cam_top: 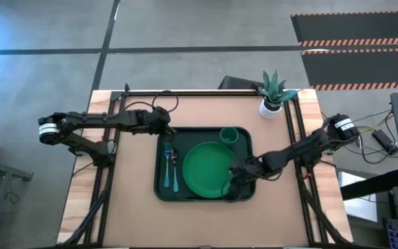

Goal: Pick and place plate/cup/fork/spoon on tray
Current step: Adjust the plate on the green tray

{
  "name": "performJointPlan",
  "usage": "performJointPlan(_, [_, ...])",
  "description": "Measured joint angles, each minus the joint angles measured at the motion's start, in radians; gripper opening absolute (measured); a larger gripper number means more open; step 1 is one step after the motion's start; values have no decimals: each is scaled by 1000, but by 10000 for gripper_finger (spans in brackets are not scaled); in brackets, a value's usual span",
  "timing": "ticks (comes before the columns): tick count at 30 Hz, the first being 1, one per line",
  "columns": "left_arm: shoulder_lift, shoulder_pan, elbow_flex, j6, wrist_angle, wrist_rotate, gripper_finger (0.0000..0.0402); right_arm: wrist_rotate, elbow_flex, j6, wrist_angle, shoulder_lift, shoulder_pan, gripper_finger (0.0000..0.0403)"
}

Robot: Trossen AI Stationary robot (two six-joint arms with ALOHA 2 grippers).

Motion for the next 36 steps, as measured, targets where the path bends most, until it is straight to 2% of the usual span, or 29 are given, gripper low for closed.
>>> performJointPlan(7, [0,1,0,0,0,0,0,11,0,74,-18,-34,50,9])
performJointPlan(11, [0,1,-2,0,0,0,0,54,0,100,-51,-52,73,9])
performJointPlan(20, [0,1,-4,-4,3,0,0,114,-1,4,-53,-53,24,9])
performJointPlan(25, [0,1,-5,-5,3,0,0,112,-1,-16,-53,-53,-6,9])
performJointPlan(36, [0,1,-9,-5,8,0,0,77,-6,40,-53,-53,19,9])
